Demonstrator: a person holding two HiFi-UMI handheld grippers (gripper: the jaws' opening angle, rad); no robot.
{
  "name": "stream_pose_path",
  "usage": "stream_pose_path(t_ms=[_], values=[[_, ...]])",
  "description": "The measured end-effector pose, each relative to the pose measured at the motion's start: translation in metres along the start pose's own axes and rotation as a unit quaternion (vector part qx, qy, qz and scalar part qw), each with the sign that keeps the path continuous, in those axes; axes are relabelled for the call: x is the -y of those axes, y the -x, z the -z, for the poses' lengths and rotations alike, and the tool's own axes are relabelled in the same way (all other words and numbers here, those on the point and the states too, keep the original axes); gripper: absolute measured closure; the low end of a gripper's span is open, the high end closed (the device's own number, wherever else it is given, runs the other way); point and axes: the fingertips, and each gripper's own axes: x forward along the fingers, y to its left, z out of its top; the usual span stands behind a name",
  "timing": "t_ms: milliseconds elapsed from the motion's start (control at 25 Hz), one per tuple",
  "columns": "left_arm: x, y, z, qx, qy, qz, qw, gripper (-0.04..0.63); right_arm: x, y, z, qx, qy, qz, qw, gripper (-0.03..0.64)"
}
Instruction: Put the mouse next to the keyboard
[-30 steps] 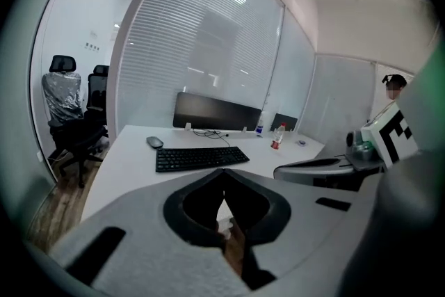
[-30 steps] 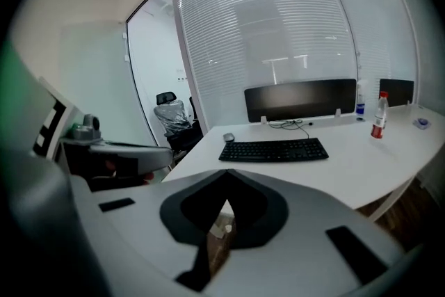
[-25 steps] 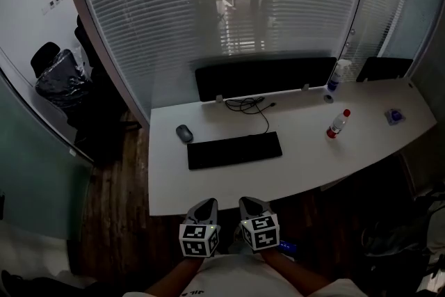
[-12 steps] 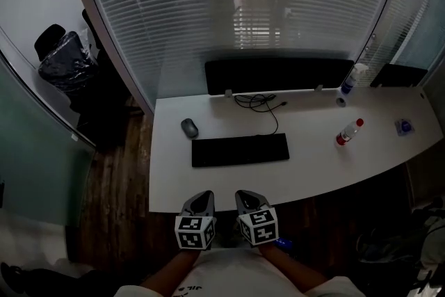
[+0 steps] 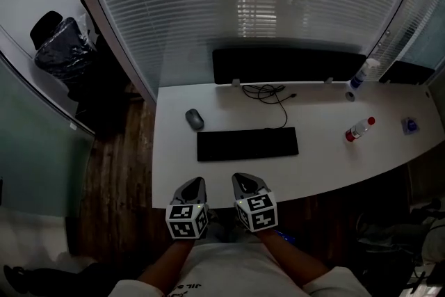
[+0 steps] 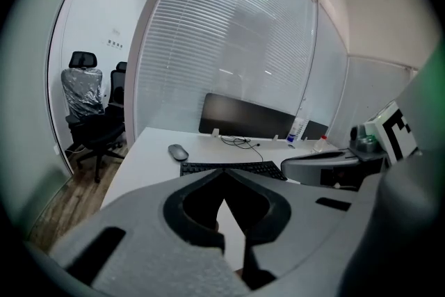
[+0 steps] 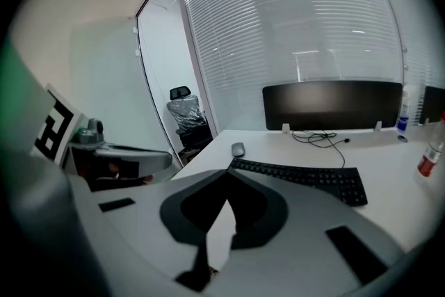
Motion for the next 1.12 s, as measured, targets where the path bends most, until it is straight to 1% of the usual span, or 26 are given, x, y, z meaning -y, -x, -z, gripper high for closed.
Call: stream_pose_path(t_ms=[120, 160, 320, 480, 640, 880, 1080, 1120], values=[[-0.014, -0.011, -0.006, 0.0, -0.02, -0.002, 0.9998, 0.591, 0.002, -0.02, -0.01, -0.002, 0.004, -0.004, 1.0, 0.623], [-0.02, -0.016, -0.007, -0.001, -0.02, -0.005, 0.9998, 0.591, 0.002, -0.027, -0.012, -0.004, 0.008, -0.006, 1.0, 0.623], [-0.046, -0.031, -0.015, 0.002, -0.002, -0.017, 0.9998, 0.591, 0.004, -0.057, -0.024, -0.01, 0.019, -0.014, 1.0, 0.623], [-0.071, -0.048, -0.023, 0.0, 0.001, -0.026, 0.9997, 0.591, 0.005, -0.086, -0.035, -0.016, 0.003, -0.021, 1.0, 0.623], [-0.095, -0.065, -0.025, -0.002, 0.011, -0.036, 0.9993, 0.591, 0.008, -0.116, -0.045, -0.017, 0.008, -0.026, 0.999, 0.623], [-0.127, -0.091, -0.022, -0.013, 0.013, -0.047, 0.9987, 0.591, 0.01, -0.173, -0.054, -0.022, 0.039, -0.037, 0.998, 0.623], [-0.143, -0.102, -0.015, -0.02, 0.028, -0.052, 0.9981, 0.591, 0.007, -0.216, -0.061, -0.027, 0.053, -0.044, 0.997, 0.621], [-0.147, -0.102, -0.014, -0.021, 0.031, -0.053, 0.9979, 0.591, 0.006, -0.226, -0.061, -0.031, 0.057, -0.046, 0.997, 0.61]])
